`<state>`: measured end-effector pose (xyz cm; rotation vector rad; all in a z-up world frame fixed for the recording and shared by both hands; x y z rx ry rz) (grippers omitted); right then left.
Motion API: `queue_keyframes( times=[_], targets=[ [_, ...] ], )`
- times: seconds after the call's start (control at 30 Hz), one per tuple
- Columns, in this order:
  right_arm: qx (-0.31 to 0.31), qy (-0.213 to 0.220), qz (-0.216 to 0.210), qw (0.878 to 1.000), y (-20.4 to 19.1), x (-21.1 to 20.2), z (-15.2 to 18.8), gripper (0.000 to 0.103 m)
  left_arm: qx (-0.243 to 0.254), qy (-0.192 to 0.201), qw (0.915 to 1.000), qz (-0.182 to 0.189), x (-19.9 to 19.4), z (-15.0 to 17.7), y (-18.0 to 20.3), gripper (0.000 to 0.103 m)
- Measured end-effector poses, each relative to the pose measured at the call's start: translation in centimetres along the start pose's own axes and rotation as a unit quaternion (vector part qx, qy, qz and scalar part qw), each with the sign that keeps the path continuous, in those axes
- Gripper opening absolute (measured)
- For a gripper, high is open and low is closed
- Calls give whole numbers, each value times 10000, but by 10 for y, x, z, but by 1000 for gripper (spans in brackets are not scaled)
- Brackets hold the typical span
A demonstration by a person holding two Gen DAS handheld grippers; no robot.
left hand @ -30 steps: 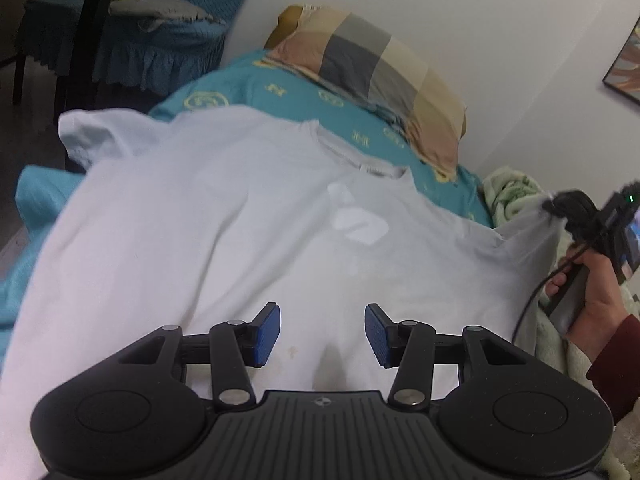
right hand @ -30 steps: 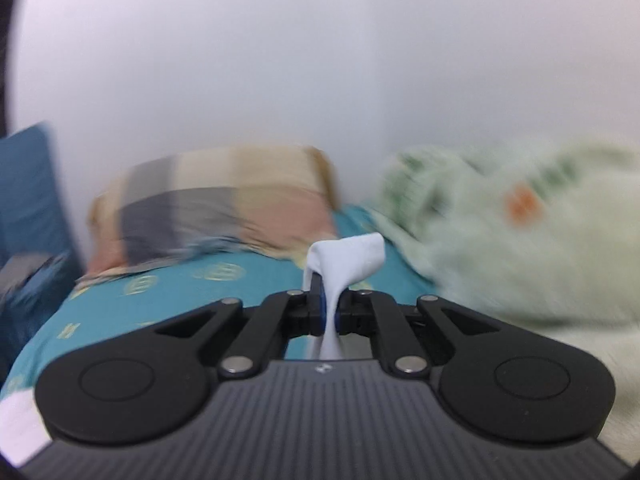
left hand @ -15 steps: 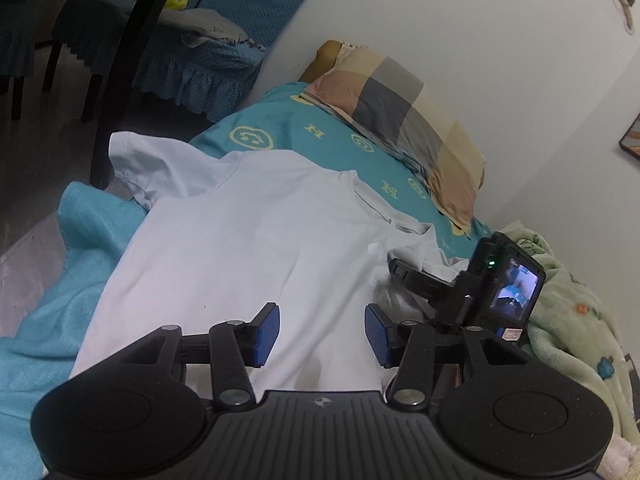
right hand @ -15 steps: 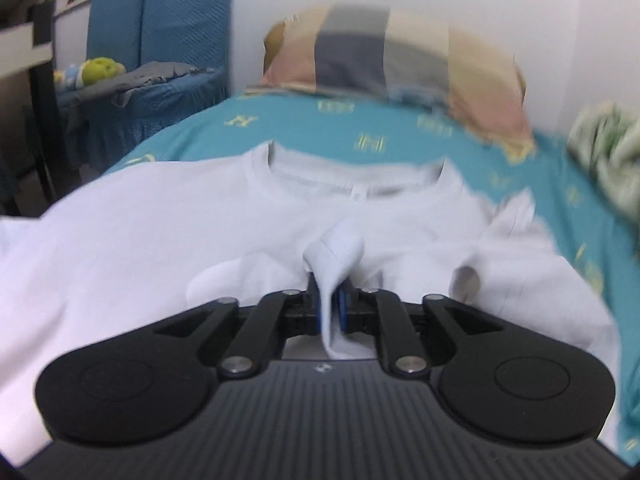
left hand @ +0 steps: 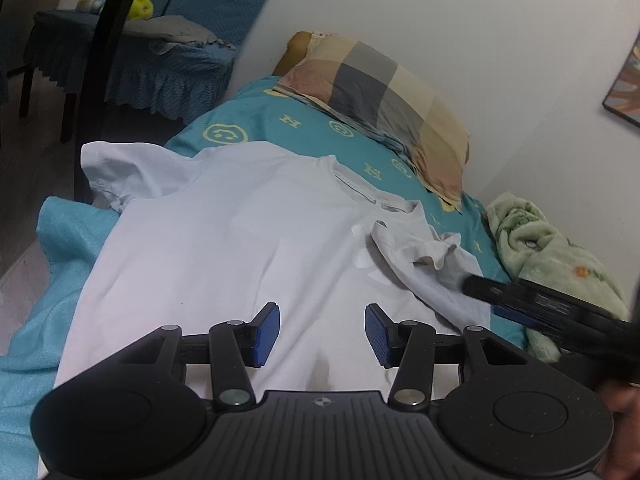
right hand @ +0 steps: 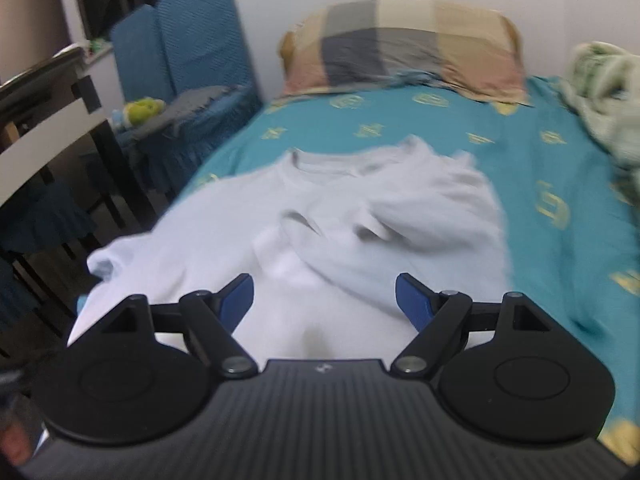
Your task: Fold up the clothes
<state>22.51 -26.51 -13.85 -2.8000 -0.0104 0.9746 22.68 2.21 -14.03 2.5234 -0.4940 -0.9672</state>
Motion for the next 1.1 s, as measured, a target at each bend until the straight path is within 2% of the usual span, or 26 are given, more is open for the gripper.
queue_keyframes(
  times=[0.13,0.27,0.37,0.43,0.53,0.73,0.9,1.0,1.03,1.07,1.1],
  targets=[
    [361,-337,198,9986,4,-58,24,80,189,-78,9998,58,0,8,8,50],
    [771,-243,198,9965,10,-95,45,80,246,-178,9995,31,0,16,12,50],
    [809,-48,276,9963,20,-97,39,80,114,-242,9996,76,0,19,15,50],
    [831,83,329,9960,27,-98,34,80,106,-287,9995,97,18,16,25,50],
    [1211,190,462,9914,48,-93,28,80,94,-353,9993,128,44,12,41,50],
    [1644,114,567,9847,85,-78,34,80,61,-489,9986,191,98,4,71,52],
    [1983,116,660,9778,115,-70,35,80,-462,-611,9970,140,178,-13,73,52],
    [2163,98,589,9745,123,-65,35,80,-601,-489,9970,59,206,-24,77,53],
    [2196,84,558,9740,124,-63,35,80,-583,-453,9973,49,212,-28,79,49],
    [2228,69,527,9734,125,-62,36,80,-561,-421,9975,45,217,-32,82,25],
    [2261,54,495,9728,126,-61,36,80,-506,-431,9978,81,220,-37,85,12]
  ],
)
Point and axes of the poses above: each gripper's, at about its wrist camera, not at the fingertips, and x roughly the way its jaws point, y to its right, z to its underside, the point moved 3 cm from there along x, roughly the way its jaws point, and after that the axes turned 2 degrees about z, right-handed, at the moved point
